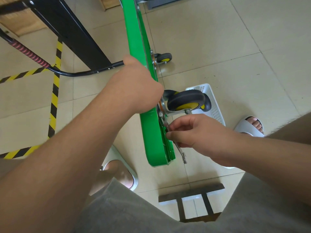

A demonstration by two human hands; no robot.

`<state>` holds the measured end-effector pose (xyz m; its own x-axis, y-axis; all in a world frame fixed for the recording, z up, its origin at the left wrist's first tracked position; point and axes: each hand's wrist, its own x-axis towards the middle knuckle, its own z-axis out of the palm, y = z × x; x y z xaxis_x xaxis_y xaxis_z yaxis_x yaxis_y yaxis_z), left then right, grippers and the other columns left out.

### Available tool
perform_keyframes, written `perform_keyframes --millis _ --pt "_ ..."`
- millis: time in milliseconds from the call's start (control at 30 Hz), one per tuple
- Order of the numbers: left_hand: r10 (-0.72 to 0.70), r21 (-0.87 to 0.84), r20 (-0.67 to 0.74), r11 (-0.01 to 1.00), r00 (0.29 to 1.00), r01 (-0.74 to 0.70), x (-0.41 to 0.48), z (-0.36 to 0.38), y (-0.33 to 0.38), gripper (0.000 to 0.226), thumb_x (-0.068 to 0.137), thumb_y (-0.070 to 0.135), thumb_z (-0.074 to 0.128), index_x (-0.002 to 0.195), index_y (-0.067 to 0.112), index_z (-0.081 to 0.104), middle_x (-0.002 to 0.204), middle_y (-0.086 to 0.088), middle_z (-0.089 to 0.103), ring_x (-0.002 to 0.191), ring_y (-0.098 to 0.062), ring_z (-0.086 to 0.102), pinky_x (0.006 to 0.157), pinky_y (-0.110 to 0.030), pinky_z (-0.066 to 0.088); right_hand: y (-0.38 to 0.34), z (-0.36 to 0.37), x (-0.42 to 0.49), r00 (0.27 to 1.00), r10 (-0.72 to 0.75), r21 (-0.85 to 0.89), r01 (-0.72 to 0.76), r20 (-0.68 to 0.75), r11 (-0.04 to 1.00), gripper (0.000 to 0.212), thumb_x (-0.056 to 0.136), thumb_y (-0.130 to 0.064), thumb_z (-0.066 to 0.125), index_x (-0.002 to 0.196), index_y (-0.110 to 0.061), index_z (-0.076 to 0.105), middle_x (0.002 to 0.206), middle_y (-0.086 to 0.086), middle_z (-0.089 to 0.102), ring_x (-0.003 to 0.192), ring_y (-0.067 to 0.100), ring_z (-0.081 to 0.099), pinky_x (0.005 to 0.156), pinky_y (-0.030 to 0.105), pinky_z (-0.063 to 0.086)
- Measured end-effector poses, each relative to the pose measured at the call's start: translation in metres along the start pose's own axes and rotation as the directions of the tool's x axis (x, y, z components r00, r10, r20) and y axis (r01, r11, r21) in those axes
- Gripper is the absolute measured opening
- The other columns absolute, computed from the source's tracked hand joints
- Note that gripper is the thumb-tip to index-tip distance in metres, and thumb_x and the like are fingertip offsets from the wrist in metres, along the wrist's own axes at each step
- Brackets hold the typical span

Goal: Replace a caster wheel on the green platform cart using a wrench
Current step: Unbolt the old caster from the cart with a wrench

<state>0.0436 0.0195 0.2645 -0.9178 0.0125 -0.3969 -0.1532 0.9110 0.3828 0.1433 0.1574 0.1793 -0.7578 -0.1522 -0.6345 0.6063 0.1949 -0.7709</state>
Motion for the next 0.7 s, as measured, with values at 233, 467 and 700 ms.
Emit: perform_keyframes --millis 233,467,700 --pt "0.001 0.006 0.001 1.0 1.0 -0.001 0.0 0.0 0.0 0.041 0.098 0.018 0.056 0.127 0.011 0.028 0.09 -0.004 0.047 0.069 -0.015 0.054 0.043 -0.027 0.035 -0.003 -0.001 -0.013 0.994 0.088 0.041 -0.091 0.068 0.995 0.013 0.088 -0.02 0.079 0.097 -0.012 0.076 0.098 0.016 0.077 0.089 0.028 0.075 0.084 0.041 0.064" --pt "0.0 0.023 0.003 1.0 1.0 0.0 0.0 -0.001 0.002 0.041 0.098 0.018 0.056 0.127 0.009 0.028 0.087 -0.002 0.048 0.07 -0.017 0.055 0.046 -0.03 0.036 -0.012 -0.001 -0.038 0.979 0.124 0.081 -0.138 0.16 0.987 0.015 0.09 -0.019 0.074 0.094 -0.005 0.077 0.096 0.023 0.073 0.074 0.028 0.071 0.075 0.043 0.065" --pt "-0.006 0.018 -0.009 1.0 1.0 0.006 0.001 0.001 0.002 0.039 0.097 0.021 0.057 0.121 0.012 0.027 0.088 -0.002 0.047 0.071 -0.016 0.054 0.047 -0.031 0.036 -0.017 0.003 -0.042 0.983 0.103 0.232 -0.137 0.154 0.963 0.02 0.092 -0.022 0.073 0.094 -0.002 0.076 0.083 0.012 0.075 0.069 0.024 0.07 0.067 0.034 0.062"
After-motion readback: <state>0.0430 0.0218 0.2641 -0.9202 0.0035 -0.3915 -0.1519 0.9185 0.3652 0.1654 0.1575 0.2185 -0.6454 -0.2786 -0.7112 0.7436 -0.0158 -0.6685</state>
